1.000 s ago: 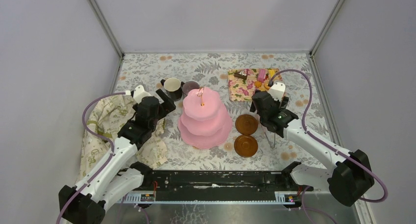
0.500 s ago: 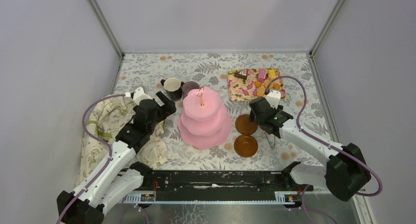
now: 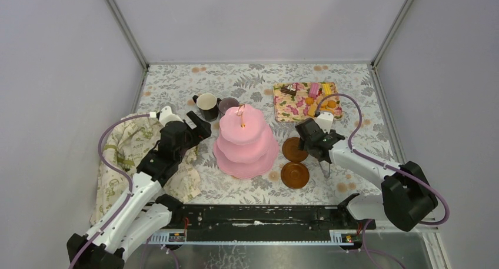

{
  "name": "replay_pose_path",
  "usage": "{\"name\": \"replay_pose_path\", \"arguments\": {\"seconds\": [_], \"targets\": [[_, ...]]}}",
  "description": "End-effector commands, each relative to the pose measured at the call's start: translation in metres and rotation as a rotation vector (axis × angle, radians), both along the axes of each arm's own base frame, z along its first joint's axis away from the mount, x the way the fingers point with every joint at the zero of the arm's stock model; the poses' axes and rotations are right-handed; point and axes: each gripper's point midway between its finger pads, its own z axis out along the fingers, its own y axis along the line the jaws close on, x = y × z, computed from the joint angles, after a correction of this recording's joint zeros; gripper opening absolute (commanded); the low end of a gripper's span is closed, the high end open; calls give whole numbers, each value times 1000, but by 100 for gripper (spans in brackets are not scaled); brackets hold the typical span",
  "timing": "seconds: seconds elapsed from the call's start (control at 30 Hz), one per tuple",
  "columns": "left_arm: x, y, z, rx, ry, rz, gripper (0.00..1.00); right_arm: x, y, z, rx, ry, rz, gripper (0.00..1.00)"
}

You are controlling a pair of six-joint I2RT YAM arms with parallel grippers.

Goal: Serve the afternoon tea
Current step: Adjust the clamp on the coaster.

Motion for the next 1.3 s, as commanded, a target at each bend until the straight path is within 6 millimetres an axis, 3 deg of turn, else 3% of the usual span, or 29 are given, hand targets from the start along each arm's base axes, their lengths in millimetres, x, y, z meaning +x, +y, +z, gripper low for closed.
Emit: {"name": "replay_pose_path", "arguments": {"seconds": [0.0,0.17,0.5,0.8,1.1,1.27], "targets": [[-4,-3,1,-7,0,-21,98,-3,-9,-9,4,15,-41,72],[-3,-4,-1,-7,9,-22,97,-1,-18,-21,67,41,-69,69],[-2,-4,0,-9,11,-19,96,-1,-17,-32,72,79,-48,68],[-1,-5,-2,-11,19,-16,96,-3,-23,-44,83,106,-66,59],[-2,-5,-1,-12,17,-18,96,-3,-23,-48,86,122,-72,44],[-2,-4,0,-10,10,-13,96,-3,-23,-48,87,123,-72,28]]}}
